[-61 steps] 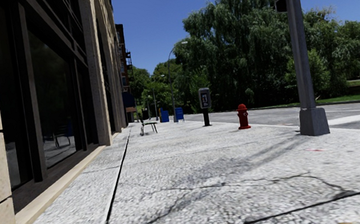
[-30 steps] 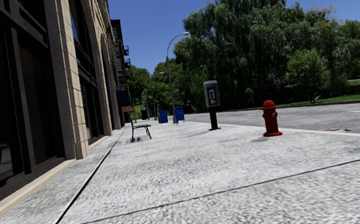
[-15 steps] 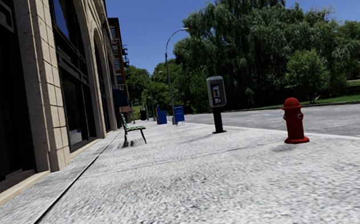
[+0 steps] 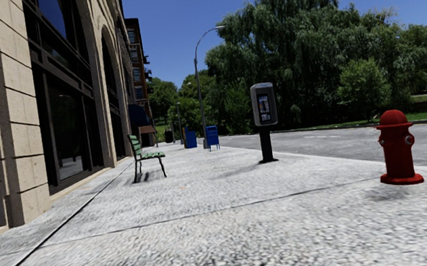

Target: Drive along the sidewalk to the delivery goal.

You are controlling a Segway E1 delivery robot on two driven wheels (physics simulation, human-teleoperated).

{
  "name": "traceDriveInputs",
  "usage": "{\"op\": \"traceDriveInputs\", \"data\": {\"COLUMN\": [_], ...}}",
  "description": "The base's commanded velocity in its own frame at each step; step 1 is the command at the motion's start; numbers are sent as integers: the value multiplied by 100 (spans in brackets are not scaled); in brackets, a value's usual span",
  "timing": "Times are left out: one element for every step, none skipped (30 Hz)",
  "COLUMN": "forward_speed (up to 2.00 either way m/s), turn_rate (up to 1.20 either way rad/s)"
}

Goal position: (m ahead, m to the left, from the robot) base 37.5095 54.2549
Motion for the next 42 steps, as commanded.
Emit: {"op": "traceDriveInputs", "data": {"forward_speed": [200, 200, 200, 200, 200, 200, 200, 200, 200, 200, 200, 200, 200, 200, 200, 200, 200, 200, 200, 200, 200, 200, 200, 200, 200, 200, 200, 200, 200, 200, 200, 200, 200, 200, 200, 200, 200, 200, 200, 200, 200, 200], "turn_rate": [0, 0, 0, 0, 0, 0, 0, 0, 0, 0, 0, 0, 0, 0, 0, 0, 0, 0, 0, 0, 0, 0, 0, 0, 0, 0, 0, 0, 0, 0, 0, 0, 0, 0, 0, 0, 0, 0, 0, 0, 0, 0]}}
